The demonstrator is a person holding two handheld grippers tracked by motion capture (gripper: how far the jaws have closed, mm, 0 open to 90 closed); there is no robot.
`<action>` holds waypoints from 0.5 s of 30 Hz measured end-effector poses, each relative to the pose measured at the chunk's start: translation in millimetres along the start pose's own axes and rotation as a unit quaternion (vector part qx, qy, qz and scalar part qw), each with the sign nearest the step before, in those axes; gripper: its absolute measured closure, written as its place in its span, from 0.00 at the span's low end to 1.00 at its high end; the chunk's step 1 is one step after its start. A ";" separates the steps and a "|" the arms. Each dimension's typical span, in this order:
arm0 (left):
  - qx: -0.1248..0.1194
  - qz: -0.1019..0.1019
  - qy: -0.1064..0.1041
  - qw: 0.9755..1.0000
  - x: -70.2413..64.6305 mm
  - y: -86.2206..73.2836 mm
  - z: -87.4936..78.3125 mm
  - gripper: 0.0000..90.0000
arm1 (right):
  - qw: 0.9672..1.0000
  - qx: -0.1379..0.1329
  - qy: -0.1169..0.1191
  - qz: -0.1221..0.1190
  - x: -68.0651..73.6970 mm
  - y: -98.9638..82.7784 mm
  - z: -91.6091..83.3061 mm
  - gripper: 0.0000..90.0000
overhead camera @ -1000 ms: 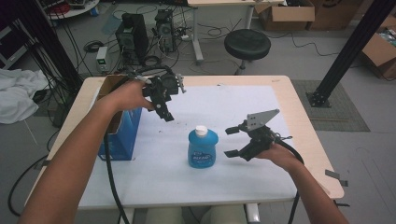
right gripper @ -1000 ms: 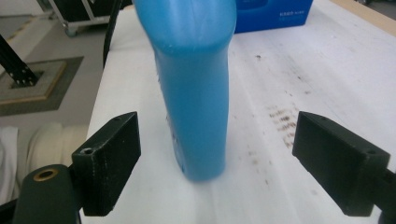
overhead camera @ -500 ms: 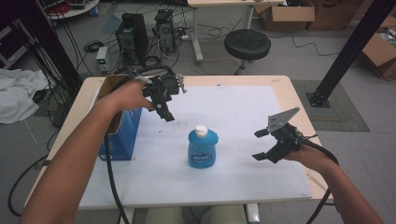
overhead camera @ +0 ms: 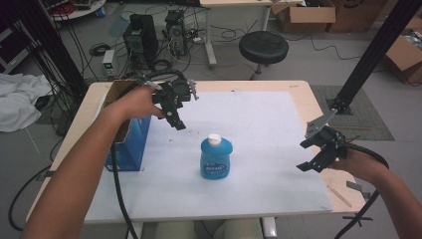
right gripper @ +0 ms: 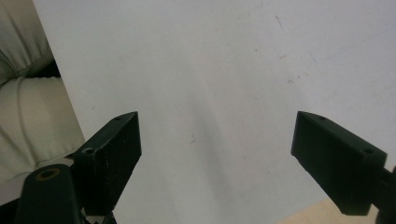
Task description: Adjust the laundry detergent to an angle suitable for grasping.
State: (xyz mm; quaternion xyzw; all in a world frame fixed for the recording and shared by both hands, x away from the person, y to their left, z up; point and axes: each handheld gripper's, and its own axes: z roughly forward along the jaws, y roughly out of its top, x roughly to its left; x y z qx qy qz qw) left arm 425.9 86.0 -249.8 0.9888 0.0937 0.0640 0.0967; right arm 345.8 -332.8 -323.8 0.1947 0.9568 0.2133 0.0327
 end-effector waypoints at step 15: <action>-0.005 -0.007 -0.001 1.000 -1.4 -0.7 0.4 0.24 | 1.000 -0.006 0.002 -0.019 3.6 19.4 -2.4 0.18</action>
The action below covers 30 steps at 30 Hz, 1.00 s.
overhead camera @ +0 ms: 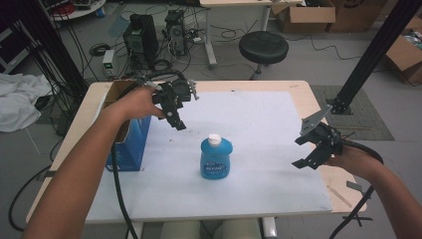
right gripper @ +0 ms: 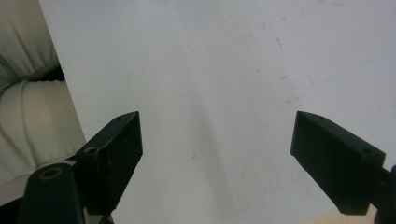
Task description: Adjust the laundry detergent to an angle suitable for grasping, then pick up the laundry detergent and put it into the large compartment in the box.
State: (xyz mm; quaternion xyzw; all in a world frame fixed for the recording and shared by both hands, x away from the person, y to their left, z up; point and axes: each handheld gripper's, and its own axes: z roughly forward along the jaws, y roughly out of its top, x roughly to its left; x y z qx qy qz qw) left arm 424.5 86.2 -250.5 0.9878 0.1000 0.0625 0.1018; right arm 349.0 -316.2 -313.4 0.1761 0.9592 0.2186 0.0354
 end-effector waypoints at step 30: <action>-0.005 -0.001 -0.002 1.000 -3.4 -2.2 -3.9 0.24 | 1.000 -0.011 -0.003 -0.004 3.7 4.9 0.4 0.18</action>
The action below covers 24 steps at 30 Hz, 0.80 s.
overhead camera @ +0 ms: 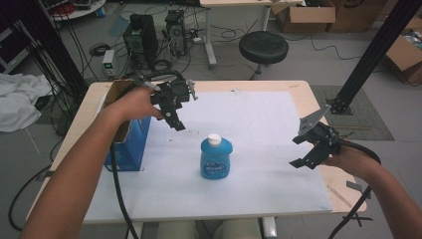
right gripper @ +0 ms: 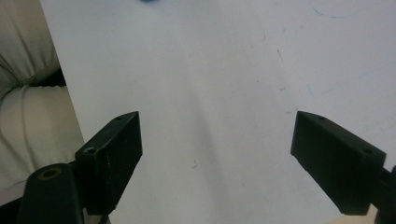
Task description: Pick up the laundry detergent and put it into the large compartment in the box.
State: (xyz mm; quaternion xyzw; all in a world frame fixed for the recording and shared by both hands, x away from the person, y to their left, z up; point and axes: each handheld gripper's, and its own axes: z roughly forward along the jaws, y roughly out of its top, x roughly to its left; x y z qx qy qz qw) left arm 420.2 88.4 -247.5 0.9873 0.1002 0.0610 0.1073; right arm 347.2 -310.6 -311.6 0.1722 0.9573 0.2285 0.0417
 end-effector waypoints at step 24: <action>-0.023 0.052 -0.027 0.998 -35.2 15.7 -26.5 0.22 | 1.000 -0.002 0.002 -0.007 4.1 -1.4 3.1 0.18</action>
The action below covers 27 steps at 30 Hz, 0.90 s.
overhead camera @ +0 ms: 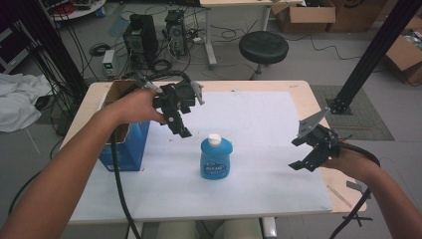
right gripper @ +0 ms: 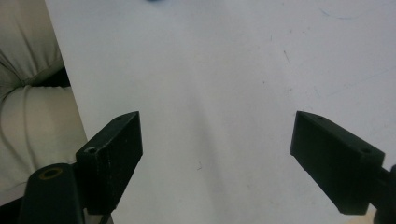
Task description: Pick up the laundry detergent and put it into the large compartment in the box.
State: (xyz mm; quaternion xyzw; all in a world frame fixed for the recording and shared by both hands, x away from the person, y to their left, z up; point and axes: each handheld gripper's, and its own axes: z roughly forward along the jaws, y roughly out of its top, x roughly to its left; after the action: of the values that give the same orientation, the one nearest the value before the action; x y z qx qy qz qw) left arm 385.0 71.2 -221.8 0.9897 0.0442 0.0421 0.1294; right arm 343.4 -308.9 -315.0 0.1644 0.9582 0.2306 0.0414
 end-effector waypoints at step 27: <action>-0.005 0.047 -0.019 0.999 -28.3 33.7 5.0 0.22 | 1.000 -0.001 -0.005 -0.004 1.9 0.2 -0.8 0.18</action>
State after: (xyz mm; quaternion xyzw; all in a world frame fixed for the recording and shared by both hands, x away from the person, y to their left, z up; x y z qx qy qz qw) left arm 360.0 34.7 -219.8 0.9906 -0.0052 0.0295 0.1333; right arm 341.6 -308.5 -314.3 0.1613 0.9585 0.2305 0.0473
